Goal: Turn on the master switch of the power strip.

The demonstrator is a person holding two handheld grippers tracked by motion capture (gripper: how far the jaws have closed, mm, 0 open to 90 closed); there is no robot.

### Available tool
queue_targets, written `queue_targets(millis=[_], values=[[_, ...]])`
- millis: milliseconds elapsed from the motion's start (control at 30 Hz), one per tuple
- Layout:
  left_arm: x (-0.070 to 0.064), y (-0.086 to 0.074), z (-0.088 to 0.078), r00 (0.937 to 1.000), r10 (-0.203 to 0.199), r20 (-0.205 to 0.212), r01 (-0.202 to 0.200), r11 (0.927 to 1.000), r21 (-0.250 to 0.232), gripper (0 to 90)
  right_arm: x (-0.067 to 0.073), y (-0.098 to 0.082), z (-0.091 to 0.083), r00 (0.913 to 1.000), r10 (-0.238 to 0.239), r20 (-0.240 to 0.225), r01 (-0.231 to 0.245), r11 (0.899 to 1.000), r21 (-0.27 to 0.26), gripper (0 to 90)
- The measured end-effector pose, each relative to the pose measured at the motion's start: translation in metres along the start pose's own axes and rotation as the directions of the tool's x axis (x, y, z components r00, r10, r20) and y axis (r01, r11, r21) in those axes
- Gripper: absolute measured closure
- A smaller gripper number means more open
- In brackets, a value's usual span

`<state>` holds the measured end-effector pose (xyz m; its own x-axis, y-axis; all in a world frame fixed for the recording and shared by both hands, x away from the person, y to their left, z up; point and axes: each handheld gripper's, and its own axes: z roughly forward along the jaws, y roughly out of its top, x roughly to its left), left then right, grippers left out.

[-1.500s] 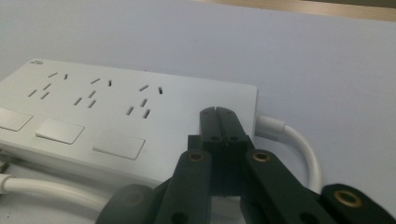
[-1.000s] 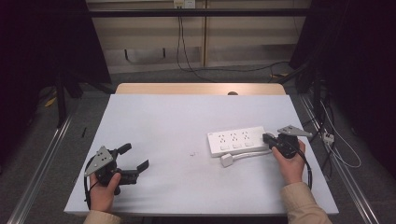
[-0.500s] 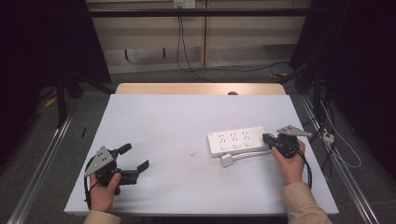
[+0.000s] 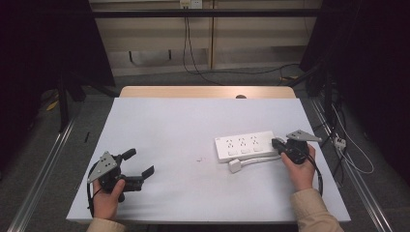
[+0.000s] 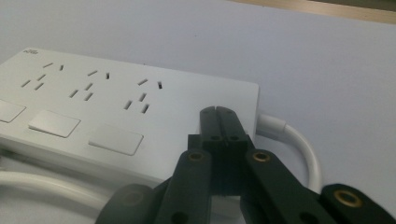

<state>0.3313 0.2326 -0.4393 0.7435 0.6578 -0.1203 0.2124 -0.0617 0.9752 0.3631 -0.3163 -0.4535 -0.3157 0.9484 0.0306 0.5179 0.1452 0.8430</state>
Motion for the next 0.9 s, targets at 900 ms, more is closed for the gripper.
queue_targets(millis=[900], values=[[-0.0006,0.0,0.0003,1.0,0.004,0.003,-0.004,1.0,0.002,3.2,-0.0004,-0.0008,0.0004,1.0,0.004,-0.005,-0.004,1.0,0.003,90.0]])
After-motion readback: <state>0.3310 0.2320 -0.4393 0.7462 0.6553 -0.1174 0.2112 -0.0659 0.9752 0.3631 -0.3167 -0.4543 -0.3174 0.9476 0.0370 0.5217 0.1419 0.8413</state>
